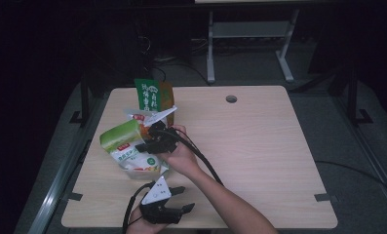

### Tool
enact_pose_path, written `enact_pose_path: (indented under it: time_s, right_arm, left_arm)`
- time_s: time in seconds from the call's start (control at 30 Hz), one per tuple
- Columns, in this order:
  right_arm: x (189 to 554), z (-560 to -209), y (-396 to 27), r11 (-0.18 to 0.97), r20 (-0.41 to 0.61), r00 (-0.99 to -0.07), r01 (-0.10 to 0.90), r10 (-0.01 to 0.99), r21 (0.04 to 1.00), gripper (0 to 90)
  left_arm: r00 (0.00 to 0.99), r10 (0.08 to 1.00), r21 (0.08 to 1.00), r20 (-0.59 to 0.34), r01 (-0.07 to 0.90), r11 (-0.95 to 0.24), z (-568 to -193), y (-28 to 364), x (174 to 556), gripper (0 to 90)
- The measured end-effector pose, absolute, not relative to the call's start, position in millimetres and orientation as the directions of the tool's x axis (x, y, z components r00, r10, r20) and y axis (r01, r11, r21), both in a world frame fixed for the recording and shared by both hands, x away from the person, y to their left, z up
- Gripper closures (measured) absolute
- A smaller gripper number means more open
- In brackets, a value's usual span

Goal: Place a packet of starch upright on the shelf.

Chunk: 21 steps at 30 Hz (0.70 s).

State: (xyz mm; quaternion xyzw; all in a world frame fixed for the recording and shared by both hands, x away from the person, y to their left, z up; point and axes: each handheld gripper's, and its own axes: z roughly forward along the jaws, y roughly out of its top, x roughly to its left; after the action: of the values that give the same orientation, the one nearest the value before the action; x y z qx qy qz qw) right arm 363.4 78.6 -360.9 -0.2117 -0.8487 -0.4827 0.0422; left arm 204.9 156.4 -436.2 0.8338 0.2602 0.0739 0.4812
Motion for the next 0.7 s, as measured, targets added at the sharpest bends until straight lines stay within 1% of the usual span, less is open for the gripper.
enact_pose_path:
  time_s: [0.1,0.23,0.37,0.6,0.63,0.7]
  right_arm:
    - [363.7,-353.4,75.3,0.458,0.251,-0.913,0.383,0.323,0.802,82.3]
    - [360.9,-351.8,73.7,0.509,0.21,-0.922,0.357,0.325,0.783,87.4]
    - [359.4,-353.5,69.5,0.53,0.187,-0.928,0.341,0.322,0.777,88.4]
    - [358.7,-364.8,53.2,0.544,0.191,-0.92,0.359,0.341,0.758,88.6]
    - [358.4,-367.1,49.8,0.538,0.213,-0.913,0.38,0.347,0.752,88.5]
    - [360.0,-371.7,43.9,0.537,0.224,-0.907,0.394,0.356,0.746,88.2]
  left_arm:
    - [0.854,0.504,0.837,-0.132,0.368,-0.405,-437.1,156.1,205.4,38.5]
    - [0.852,0.506,0.839,-0.134,0.369,-0.4,-437.7,156.1,206.4,38.5]
    - [0.852,0.506,0.836,-0.133,0.37,-0.404,-437.9,156.6,206.8,38.5]
    - [0.852,0.506,0.836,-0.135,0.371,-0.403,-438.1,156.0,207.3,38.4]
    - [0.852,0.505,0.836,-0.134,0.371,-0.404,-438.2,155.9,207.4,38.3]
    - [0.851,0.507,0.836,-0.138,0.374,-0.401,-438.8,155.0,207.7,38.1]
